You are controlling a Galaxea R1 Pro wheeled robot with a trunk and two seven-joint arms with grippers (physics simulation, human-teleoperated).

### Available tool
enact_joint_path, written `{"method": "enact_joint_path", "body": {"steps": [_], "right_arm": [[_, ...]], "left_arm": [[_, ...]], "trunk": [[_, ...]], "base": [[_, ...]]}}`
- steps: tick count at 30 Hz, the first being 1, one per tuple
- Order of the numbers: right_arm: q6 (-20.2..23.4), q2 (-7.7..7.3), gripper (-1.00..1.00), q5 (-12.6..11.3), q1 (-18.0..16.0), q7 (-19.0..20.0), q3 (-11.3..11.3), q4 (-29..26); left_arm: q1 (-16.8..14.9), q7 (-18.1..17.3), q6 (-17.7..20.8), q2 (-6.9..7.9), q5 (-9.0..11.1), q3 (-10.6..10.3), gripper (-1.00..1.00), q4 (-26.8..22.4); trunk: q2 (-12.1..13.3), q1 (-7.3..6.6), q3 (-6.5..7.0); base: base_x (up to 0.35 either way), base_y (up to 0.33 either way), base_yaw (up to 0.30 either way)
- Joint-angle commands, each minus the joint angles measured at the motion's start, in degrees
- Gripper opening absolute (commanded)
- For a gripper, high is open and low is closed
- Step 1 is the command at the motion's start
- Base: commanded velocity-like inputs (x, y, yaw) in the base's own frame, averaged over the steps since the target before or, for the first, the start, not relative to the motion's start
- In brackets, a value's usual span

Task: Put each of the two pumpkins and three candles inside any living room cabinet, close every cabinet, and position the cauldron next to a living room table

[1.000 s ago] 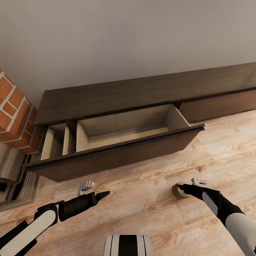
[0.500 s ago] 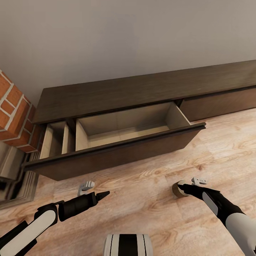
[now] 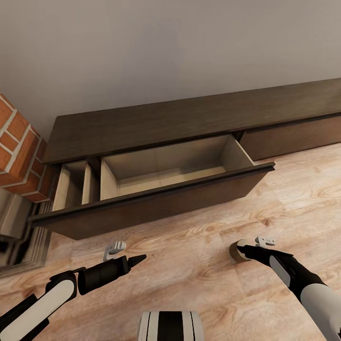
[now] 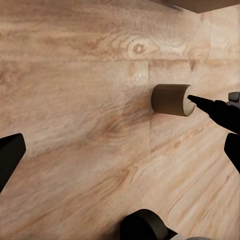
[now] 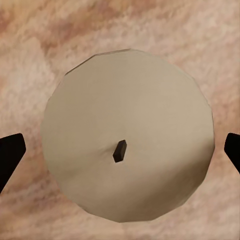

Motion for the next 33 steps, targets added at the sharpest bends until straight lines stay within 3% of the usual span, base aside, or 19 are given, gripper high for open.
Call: {"method": "enact_joint_path", "body": {"steps": [1,33], "right_arm": [[0.2,-0.06,1.00,-0.3,0.0,0.0,0.2,-0.1],[0.2,-0.06,1.00,-0.3,0.0,0.0,0.2,-0.1]], "left_arm": [[-0.1,0.5,0.0,0.04,0.6,-0.1,1.00,-0.1],[-0.1,0.5,0.1,0.04,0.6,-0.2,1.00,-0.1]], "trunk": [[0.0,-0.01,-0.04],[-0.1,0.07,-0.70]], "base": [[0.000,0.000,0.000],[0.000,0.000,0.000]]}}
